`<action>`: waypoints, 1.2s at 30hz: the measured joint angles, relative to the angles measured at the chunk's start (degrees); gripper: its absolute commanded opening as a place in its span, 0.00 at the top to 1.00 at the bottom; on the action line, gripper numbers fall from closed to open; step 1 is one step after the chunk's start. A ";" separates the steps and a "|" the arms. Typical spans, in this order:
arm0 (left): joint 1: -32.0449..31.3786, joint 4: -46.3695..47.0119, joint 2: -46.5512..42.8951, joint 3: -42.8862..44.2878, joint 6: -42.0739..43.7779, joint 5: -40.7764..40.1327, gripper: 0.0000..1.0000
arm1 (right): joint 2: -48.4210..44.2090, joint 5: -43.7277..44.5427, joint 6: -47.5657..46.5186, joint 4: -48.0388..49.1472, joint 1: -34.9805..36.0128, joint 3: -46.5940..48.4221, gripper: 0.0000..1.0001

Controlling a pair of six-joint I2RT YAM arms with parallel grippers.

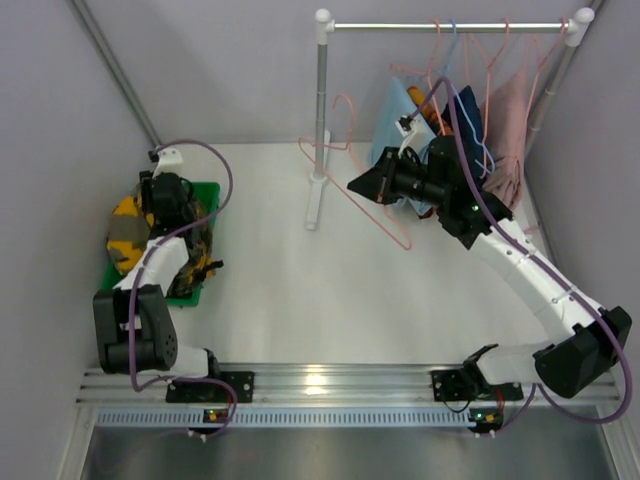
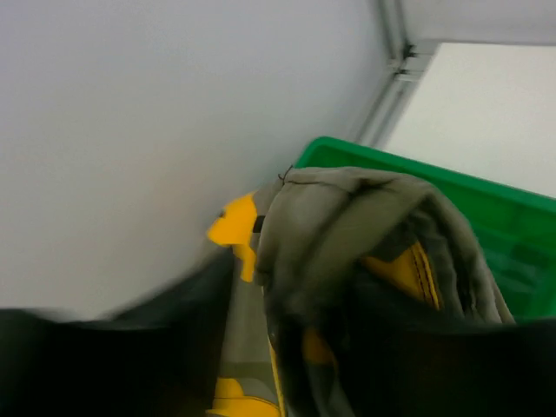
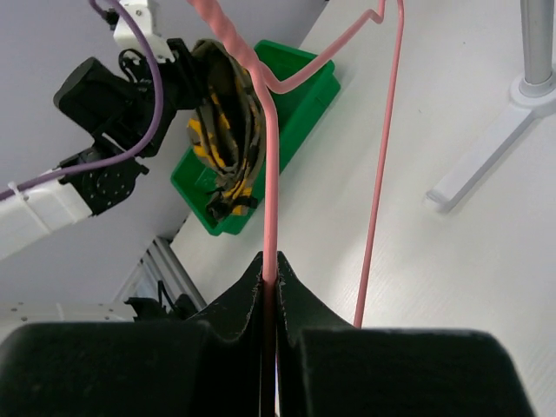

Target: Remove the trousers from the hanger

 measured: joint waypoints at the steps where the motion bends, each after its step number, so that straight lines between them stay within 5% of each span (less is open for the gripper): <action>1: 0.02 -0.66 1.18 1.18 -1.79 1.40 0.18 | 0.00 -0.02 -0.31 -0.48 0.00 0.22 1.00; 3: 0.09 -4.46 1.38 3.19 -4.96 4.76 0.01 | -0.28 0.07 -1.16 -1.31 -0.02 0.44 1.00; 12: 0.33 -29.70 -9.86 15.85 -15.04 20.76 0.01 | -8.98 2.89 -4.70 -6.16 -0.15 0.44 1.00; 20: -0.31 -58.14 -15.76 35.60 -18.36 49.79 0.01 | -23.30 6.99 -7.32 -7.19 -4.00 -5.57 1.00; 23: -1.03 -66.20 -15.13 36.02 -18.36 56.94 0.01 | -28.24 7.52 -8.50 -8.00 -7.28 -8.17 1.00; 28: -1.07 -74.03 -13.92 30.32 -18.34 58.58 0.01 | -29.42 8.20 -8.59 -8.57 -9.81 -5.35 1.00; 36: -1.07 -75.56 -14.34 30.05 -18.99 55.91 0.01 | -12.48 12.35 -5.92 -8.63 -10.19 11.56 1.00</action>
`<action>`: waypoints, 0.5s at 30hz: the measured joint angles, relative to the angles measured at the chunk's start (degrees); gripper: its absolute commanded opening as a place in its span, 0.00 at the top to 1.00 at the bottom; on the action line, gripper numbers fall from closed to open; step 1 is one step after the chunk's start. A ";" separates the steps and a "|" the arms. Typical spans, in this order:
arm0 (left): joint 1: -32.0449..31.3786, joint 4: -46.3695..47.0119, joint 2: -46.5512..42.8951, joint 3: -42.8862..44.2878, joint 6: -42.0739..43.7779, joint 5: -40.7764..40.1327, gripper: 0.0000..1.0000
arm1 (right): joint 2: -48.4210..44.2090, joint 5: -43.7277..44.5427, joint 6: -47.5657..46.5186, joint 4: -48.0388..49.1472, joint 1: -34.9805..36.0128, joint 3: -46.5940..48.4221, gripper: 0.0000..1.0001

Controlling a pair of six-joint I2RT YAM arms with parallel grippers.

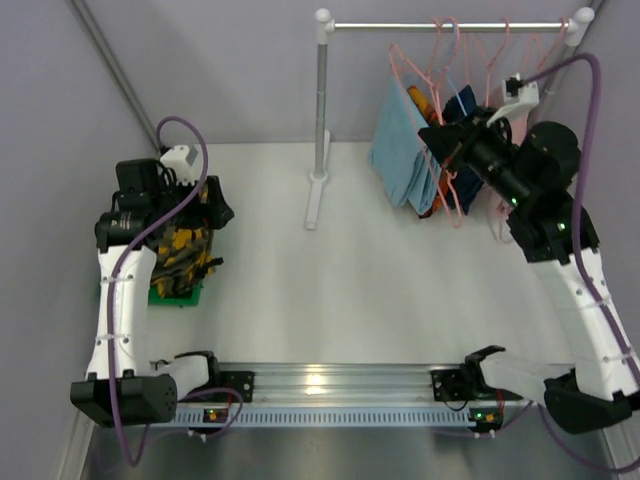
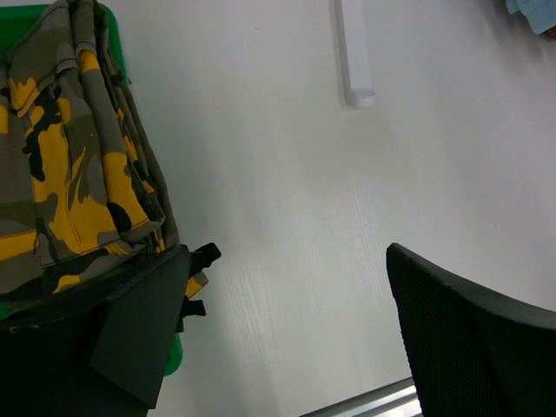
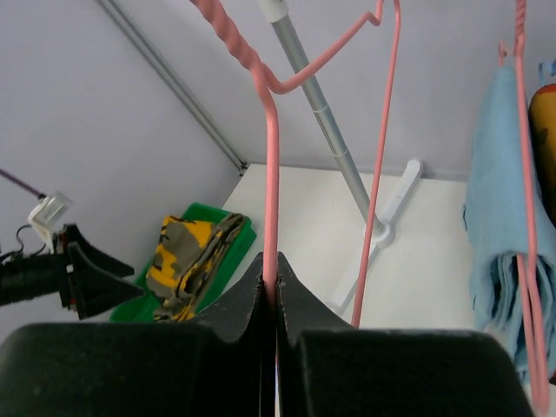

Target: Remove the trousers from the hanger

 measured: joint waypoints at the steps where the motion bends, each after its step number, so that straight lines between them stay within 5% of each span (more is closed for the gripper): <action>1: 0.00 0.00 0.00 0.00 -0.07 -0.50 0.01 | 2.78 0.15 0.52 -0.20 0.00 1.99 1.00; 15: 0.00 0.20 -0.24 0.00 -2.99 -9.07 0.01 | 32.41 5.14 1.73 -2.49 0.00 22.47 1.00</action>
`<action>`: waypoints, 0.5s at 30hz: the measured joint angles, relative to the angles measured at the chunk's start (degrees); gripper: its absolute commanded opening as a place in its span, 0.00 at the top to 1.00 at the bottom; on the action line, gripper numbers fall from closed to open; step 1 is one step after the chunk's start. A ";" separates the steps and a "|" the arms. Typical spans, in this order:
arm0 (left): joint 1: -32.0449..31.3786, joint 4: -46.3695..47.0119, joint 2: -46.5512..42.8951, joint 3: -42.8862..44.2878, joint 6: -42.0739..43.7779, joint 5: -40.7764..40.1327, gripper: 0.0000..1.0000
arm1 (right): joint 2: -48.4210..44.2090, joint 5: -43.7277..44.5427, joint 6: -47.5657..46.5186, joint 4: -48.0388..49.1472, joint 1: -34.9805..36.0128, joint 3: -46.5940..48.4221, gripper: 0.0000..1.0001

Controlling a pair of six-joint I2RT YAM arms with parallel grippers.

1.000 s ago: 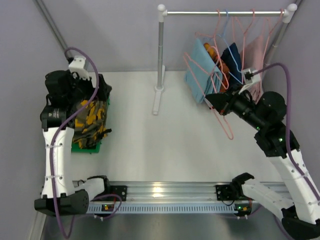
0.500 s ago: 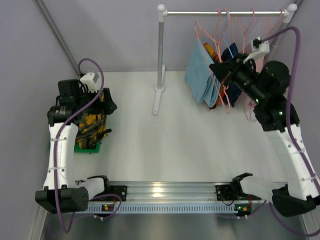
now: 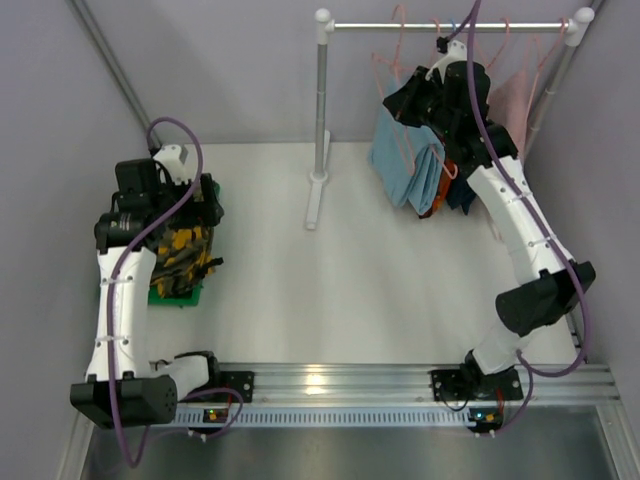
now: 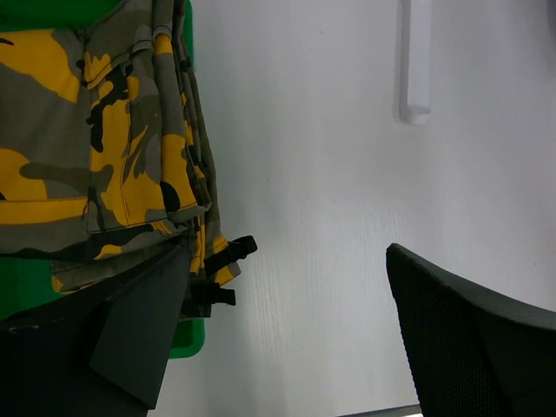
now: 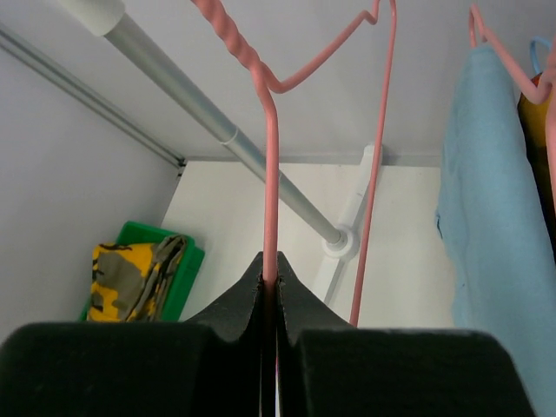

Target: Remove the trousers from the hanger

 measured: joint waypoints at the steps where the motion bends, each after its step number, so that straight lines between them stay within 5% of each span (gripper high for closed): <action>1: 0.00 0.07 -0.13 0.00 0.00 -0.68 0.01 | 0.96 0.26 -0.11 0.11 0.00 0.90 1.00; 9: 0.00 0.31 -1.16 -0.63 0.11 -3.37 0.01 | 4.17 1.05 -0.66 0.20 0.00 2.14 0.99; 15: 0.00 0.28 -1.16 -1.62 1.16 -2.71 0.01 | 4.59 0.42 -1.29 1.20 0.00 -0.31 0.74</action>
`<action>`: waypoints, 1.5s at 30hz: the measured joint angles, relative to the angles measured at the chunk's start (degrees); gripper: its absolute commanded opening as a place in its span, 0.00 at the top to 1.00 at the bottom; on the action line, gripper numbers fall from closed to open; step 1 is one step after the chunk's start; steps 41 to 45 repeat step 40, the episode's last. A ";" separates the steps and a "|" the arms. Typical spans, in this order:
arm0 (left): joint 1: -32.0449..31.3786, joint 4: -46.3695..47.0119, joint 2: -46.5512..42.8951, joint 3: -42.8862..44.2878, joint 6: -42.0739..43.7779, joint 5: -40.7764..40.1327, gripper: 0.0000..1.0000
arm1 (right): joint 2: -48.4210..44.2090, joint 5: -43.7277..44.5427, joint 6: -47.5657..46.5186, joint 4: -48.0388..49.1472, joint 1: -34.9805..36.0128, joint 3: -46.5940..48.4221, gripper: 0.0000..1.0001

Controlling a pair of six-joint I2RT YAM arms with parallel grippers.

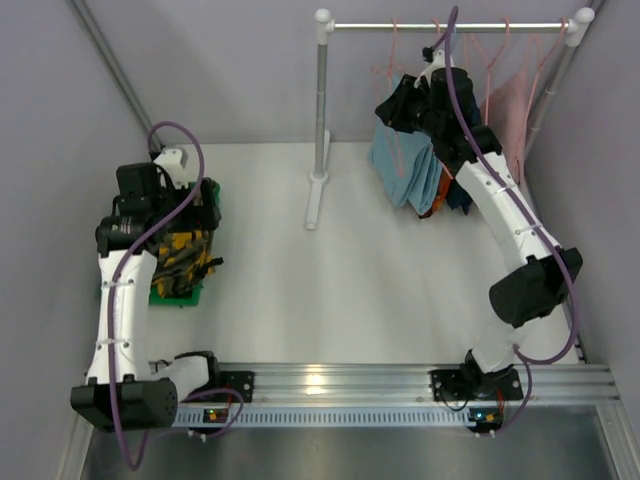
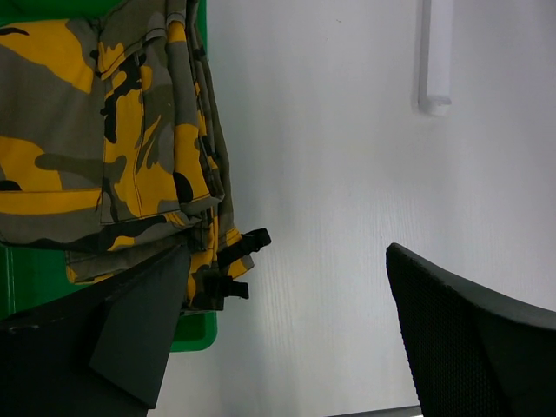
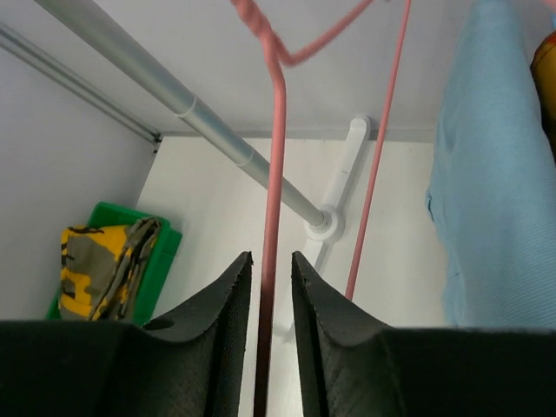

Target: Remove the trousers from the hanger

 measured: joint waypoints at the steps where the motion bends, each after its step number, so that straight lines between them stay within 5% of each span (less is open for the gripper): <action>1: 0.00 -0.02 0.00 -0.24 0.50 0.31 0.01 | -0.13 -0.42 -0.11 0.48 0.00 -0.98 0.71; 5: 0.00 0.02 -0.02 -1.09 2.19 1.99 0.01 | -2.45 -2.21 -0.11 0.59 0.07 -6.32 0.60; 14: 0.00 0.46 -0.07 -1.40 3.67 7.21 0.01 | -28.55 -3.56 -2.19 1.16 1.70 -26.88 0.01; 21: -0.11 2.29 -0.13 -1.81 3.76 9.49 0.01 | -56.15 -0.98 -7.30 2.21 1.09 -43.87 0.00; 29: -0.22 6.16 -6.80 -6.75 4.94 4.15 0.01 | -74.10 -1.01 -10.95 -0.24 -8.92 -58.86 0.01; 45: -0.33 7.52 -16.13 -11.45 6.49 0.44 0.01 | -82.03 -2.40 -12.57 -0.87 -15.15 -63.36 0.00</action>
